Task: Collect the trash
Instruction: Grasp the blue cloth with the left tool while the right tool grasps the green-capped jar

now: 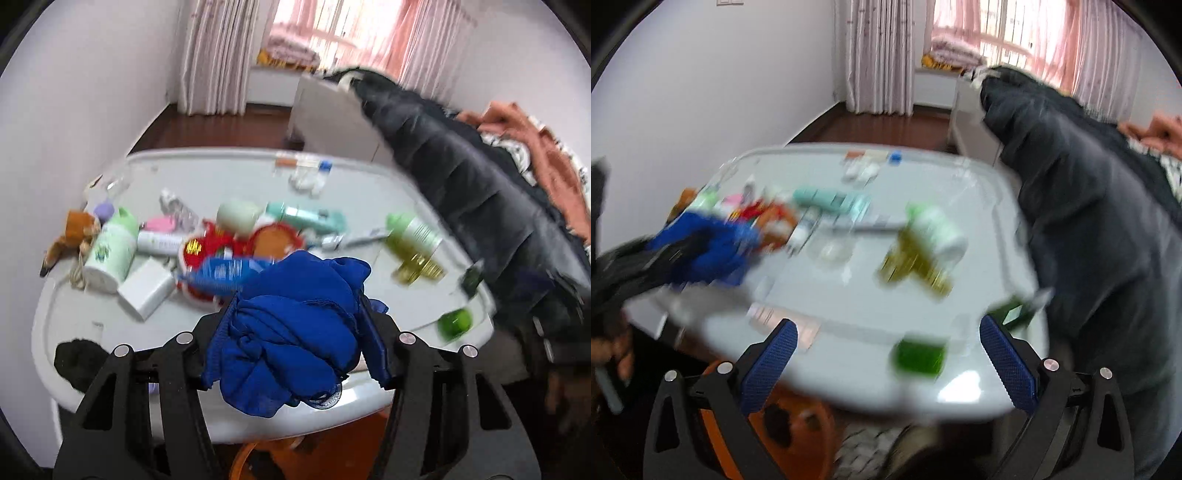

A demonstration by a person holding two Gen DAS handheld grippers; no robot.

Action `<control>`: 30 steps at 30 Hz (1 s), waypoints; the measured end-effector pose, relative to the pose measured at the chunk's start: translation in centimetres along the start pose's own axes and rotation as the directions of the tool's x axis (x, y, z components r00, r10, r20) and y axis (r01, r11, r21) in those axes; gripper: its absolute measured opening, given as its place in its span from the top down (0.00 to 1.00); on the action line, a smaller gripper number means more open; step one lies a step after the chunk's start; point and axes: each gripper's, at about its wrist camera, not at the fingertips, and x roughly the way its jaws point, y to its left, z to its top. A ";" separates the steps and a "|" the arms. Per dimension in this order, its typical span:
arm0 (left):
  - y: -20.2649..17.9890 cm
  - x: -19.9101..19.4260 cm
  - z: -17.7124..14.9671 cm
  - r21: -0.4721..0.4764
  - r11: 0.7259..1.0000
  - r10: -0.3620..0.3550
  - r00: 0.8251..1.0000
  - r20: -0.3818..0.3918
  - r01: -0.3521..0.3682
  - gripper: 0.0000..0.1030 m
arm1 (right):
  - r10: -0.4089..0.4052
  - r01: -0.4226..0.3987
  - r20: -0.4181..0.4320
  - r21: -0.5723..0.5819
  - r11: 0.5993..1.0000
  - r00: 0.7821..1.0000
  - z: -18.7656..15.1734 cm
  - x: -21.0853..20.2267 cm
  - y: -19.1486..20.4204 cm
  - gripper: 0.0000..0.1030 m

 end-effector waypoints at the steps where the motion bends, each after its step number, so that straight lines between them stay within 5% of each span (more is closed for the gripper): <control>1: 0.1 -0.1 0.1 -0.003 1.000 -0.004 1.000 0.003 0.004 0.43 | -0.023 0.024 0.017 -0.005 1.000 1.000 1.6 0.3 -0.6 0.05; 5: 0.5 0.5 0.2 -0.030 0.999 -0.025 1.000 -0.020 0.024 0.43 | -0.088 0.088 0.002 0.018 0.996 0.996 6.7 4.4 -3.3 0.05; 9: 0.5 0.4 0.2 -0.007 1.000 -0.009 1.000 -0.016 0.009 0.43 | -0.133 0.133 -0.075 0.001 0.991 0.988 8.8 9.5 -4.8 0.21; 12: 0.7 0.5 -0.1 0.004 1.000 -0.004 1.000 -0.025 0.004 0.43 | -0.123 0.121 -0.159 -0.020 0.992 0.980 9.0 13.2 -5.2 0.29; 20: 1.3 1.4 -0.1 -0.046 0.998 -0.041 0.997 -0.068 0.038 0.42 | -0.044 0.041 -0.256 -0.016 0.999 0.966 8.7 17.5 -4.8 0.29; 23: 1.0 1.7 -0.2 -0.034 0.999 -0.039 0.996 -0.081 0.037 0.42 | 0.008 0.001 -0.300 0.030 1.000 0.954 8.5 18.9 -5.0 0.53; 24: 0.9 1.8 -0.3 -0.032 0.999 -0.038 0.996 -0.085 0.036 0.42 | 0.009 0.000 -0.327 0.028 1.000 0.945 8.2 19.6 -4.9 0.54; 30: 1.0 1.9 -0.4 -0.044 0.998 -0.037 0.995 -0.096 0.033 0.42 | -0.018 0.018 -0.283 -0.002 1.000 0.959 8.4 18.3 -3.4 0.54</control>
